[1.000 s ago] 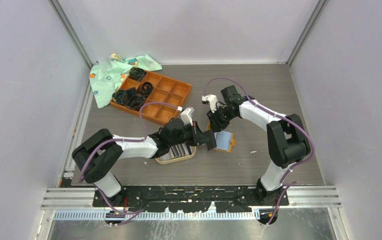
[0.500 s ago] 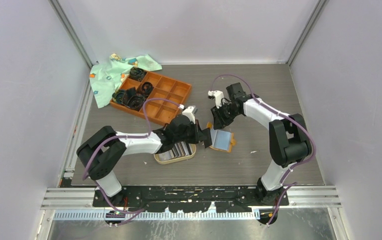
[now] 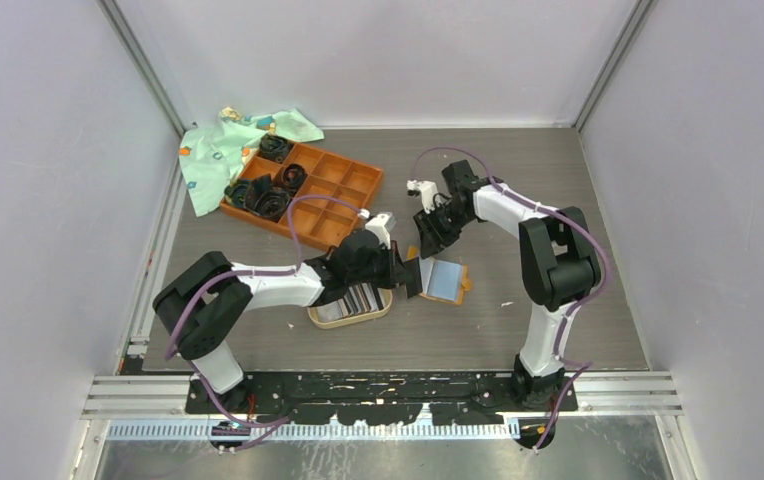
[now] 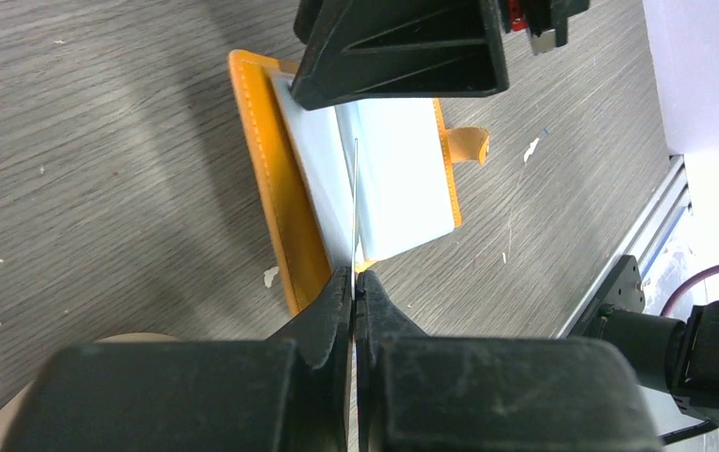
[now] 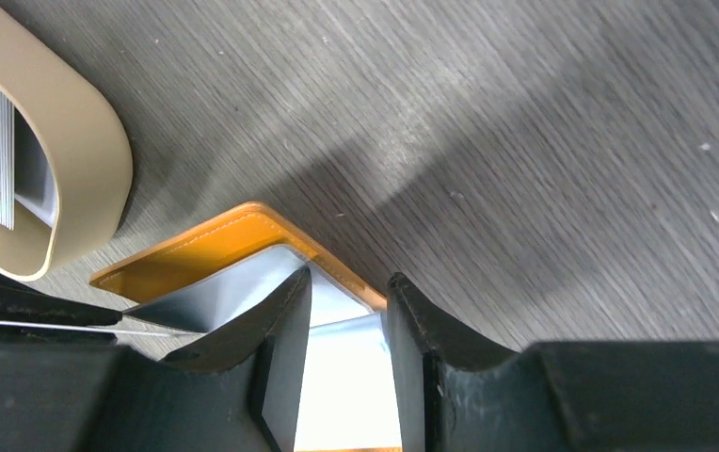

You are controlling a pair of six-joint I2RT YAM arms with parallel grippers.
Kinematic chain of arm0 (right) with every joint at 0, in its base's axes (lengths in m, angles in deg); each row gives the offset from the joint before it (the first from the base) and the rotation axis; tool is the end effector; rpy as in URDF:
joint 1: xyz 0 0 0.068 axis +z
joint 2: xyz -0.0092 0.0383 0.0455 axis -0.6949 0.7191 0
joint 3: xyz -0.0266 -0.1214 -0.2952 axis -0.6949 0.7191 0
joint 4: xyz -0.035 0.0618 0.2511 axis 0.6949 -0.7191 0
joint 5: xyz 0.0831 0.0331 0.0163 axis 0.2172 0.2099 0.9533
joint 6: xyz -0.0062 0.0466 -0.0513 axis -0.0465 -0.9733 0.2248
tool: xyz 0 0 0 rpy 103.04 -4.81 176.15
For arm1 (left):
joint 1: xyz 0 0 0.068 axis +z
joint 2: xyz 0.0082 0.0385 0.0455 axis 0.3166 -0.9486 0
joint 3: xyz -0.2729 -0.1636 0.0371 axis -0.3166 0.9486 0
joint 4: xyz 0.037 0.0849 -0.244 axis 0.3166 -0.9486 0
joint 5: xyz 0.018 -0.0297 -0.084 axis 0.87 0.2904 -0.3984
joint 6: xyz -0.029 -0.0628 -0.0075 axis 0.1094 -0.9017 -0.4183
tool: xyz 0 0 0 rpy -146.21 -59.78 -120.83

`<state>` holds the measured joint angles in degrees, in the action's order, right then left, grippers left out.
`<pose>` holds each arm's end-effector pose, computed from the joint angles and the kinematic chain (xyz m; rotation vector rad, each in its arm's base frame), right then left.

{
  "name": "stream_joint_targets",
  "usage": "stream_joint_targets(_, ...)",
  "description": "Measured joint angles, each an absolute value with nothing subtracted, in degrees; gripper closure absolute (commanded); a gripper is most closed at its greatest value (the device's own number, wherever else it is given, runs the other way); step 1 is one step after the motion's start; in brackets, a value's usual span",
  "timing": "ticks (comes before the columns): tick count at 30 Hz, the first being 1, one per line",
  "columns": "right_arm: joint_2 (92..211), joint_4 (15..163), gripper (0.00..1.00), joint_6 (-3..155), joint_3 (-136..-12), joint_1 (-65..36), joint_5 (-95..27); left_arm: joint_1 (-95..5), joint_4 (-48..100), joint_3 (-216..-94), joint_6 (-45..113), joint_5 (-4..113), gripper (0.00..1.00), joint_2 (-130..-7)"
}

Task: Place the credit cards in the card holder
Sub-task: Insert the credit card into the card holder.

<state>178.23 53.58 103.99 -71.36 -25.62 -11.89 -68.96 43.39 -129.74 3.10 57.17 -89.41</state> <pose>0.3610 0.1499 0.2057 -1.0292 2.5119 0.7159 0.2324 -0.2907 0.2140 0.2160 2.2699 -1.0406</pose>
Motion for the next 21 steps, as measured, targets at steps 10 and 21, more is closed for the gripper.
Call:
stream_joint_targets(10,181.0,45.1,0.64,112.2,-75.4,-23.8,-6.6,-69.0,43.8,-128.5,2.6,54.7,1.00,-88.5)
stream_joint_targets(21,181.0,42.2,0.58,114.1,-75.3,-20.7,-5.1,-69.0,47.7,-123.1,-1.9,54.3,1.00,-86.9)
